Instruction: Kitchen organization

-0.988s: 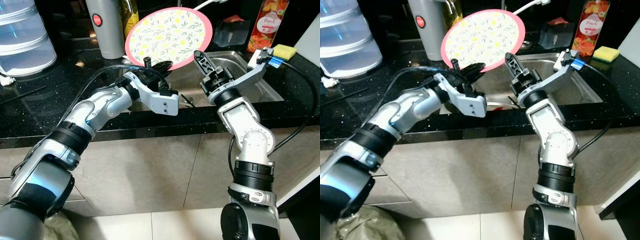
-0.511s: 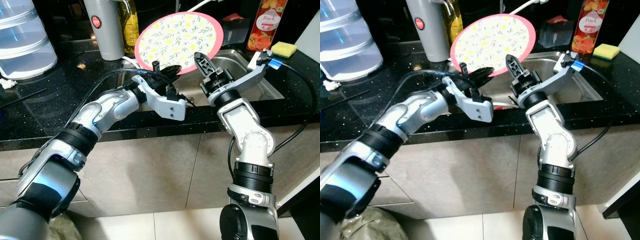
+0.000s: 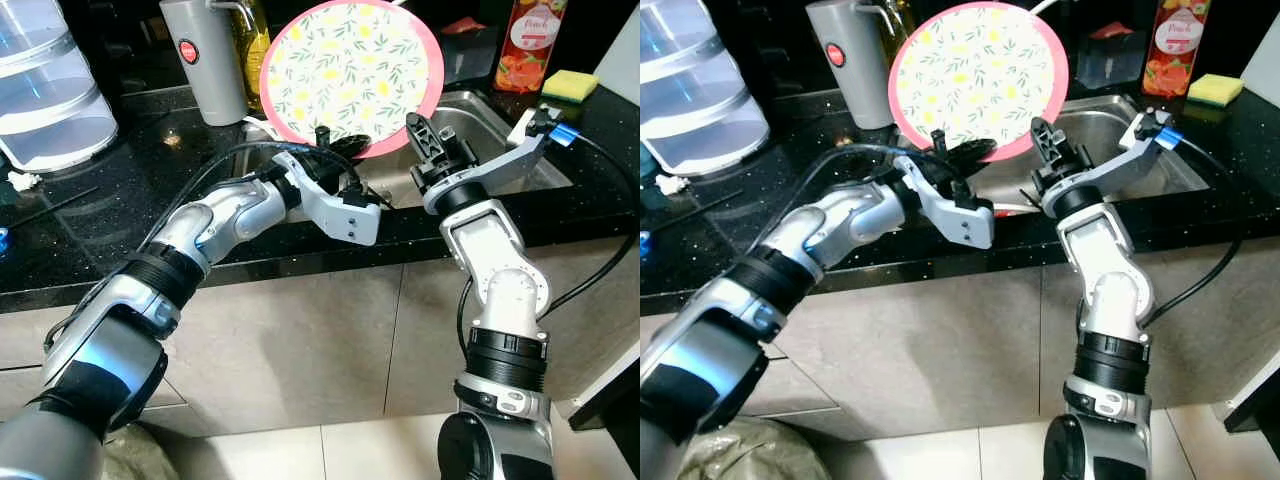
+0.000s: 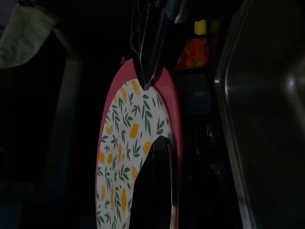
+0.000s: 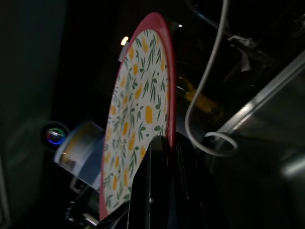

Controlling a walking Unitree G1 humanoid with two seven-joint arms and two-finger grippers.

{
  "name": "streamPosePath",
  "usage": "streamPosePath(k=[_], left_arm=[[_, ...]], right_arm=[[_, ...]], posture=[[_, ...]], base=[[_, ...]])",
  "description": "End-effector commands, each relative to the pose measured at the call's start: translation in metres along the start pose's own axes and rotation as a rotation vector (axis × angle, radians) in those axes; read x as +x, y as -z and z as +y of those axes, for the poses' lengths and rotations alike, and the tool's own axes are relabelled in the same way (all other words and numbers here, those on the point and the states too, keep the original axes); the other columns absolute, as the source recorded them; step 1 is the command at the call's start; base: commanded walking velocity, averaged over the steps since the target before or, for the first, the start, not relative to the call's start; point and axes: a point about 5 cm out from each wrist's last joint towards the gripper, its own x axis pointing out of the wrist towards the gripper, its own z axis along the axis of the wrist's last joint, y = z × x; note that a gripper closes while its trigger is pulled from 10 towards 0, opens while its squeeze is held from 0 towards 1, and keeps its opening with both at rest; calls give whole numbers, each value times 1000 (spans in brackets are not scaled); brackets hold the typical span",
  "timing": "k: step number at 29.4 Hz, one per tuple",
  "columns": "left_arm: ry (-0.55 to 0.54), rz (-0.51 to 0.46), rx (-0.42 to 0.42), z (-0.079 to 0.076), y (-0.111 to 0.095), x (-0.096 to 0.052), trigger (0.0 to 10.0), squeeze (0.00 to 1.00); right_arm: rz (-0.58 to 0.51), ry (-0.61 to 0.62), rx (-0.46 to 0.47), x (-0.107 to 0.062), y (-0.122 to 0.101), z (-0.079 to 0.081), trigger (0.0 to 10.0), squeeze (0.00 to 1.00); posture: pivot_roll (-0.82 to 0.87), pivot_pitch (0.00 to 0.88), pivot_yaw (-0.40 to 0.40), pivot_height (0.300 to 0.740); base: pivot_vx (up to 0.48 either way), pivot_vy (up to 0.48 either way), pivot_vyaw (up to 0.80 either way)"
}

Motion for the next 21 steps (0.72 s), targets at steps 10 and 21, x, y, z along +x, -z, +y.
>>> streamPosePath(k=[10,21], left_arm=[[-40,-12,-105,-2,-11,13,10000,1000],[-51,31,-184,-21,-10,-10,10000,0]], right_arm=[[-81,75,-90,-5,-18,-9,10000,0],[-107,126,-128,-8,-21,-16,10000,0]], posture=[[-6,0,136,740],[-27,0,133,740]], base=[[0,0,0],[0,0,0]])
